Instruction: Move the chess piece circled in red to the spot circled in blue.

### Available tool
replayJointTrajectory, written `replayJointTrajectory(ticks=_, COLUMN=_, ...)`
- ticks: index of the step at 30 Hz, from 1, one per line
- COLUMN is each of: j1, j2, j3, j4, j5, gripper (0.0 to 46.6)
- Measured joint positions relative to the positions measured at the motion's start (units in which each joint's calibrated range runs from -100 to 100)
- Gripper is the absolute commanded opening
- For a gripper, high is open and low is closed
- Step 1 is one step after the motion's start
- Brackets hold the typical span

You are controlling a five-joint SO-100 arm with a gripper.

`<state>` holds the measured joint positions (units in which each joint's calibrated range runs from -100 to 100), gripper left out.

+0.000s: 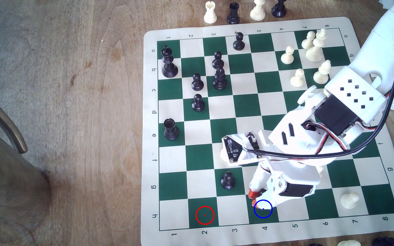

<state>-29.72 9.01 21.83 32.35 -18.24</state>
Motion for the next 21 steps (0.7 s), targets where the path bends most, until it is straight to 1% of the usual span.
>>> replayJointTrajectory(ticks=13, j1=-0.96, j2=0.0, j3=0.0, j4=0.0, j5=0.0, gripper=0.2)
replayJointTrajectory(ticks=14, j1=-0.96, j2=0.0, j3=0.0, j4=0.0, j5=0.0, gripper=2.3)
replayJointTrajectory(ticks=15, j1=-0.88, j2=0.0, j3=0.0, j4=0.0, j5=0.0, gripper=6.9)
replayJointTrajectory(ticks=16, j1=-0.88, j2=0.0, j3=0.0, j4=0.0, j5=0.0, gripper=10.6)
replayJointTrajectory(ticks=18, j1=-0.88, j2=0.0, j3=0.0, j4=0.0, j5=0.0, gripper=13.4)
replayJointTrajectory(ticks=21, j1=-0.88, j2=0.0, j3=0.0, j4=0.0, j5=0.0, gripper=14.3)
